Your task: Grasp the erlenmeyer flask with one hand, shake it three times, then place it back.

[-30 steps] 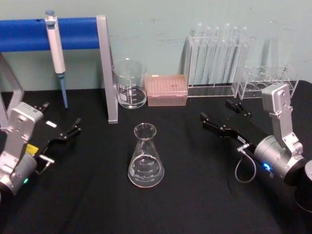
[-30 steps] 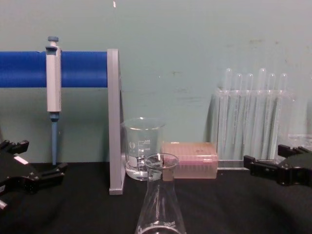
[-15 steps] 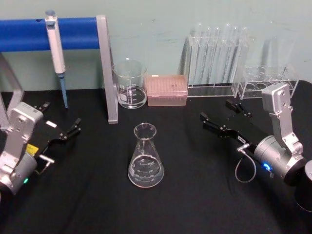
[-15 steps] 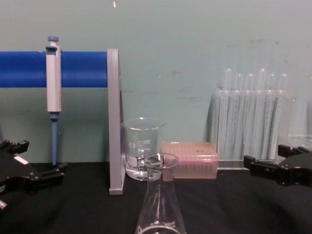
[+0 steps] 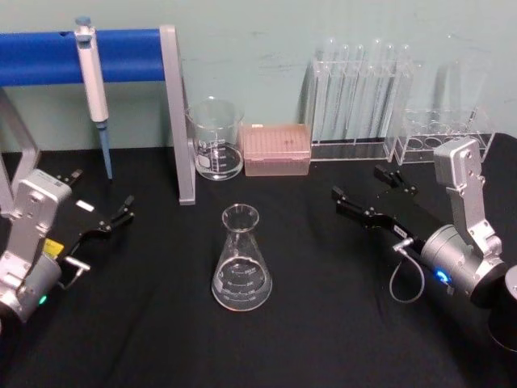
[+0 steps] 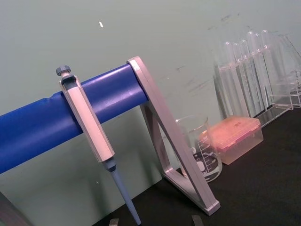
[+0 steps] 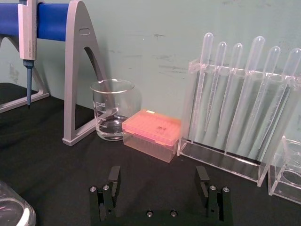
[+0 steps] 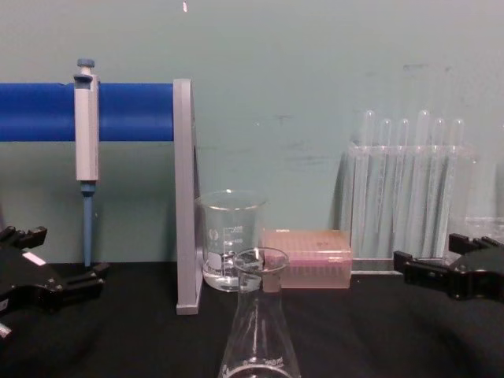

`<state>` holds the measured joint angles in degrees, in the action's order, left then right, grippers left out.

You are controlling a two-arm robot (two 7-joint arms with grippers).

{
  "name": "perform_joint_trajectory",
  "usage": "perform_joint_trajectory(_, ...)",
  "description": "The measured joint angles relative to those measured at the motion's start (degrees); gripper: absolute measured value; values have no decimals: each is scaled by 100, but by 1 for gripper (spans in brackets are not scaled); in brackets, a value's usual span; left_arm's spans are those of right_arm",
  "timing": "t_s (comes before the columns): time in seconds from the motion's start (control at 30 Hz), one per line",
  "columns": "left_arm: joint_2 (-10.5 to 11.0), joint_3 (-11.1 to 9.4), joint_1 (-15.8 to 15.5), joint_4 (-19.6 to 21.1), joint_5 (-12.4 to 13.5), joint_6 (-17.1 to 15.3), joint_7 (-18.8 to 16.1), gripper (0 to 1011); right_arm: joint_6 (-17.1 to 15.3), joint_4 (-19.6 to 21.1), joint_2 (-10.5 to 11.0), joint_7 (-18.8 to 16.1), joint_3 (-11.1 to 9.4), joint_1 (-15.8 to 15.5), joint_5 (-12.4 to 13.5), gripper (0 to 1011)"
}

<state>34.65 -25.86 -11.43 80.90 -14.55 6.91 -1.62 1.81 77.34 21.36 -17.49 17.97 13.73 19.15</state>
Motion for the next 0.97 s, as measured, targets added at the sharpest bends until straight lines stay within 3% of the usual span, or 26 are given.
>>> perform_joint_trajectory(0.97,0,0,0,0,0,0,0,1001,0,0,0,0,0,0,0,1003)
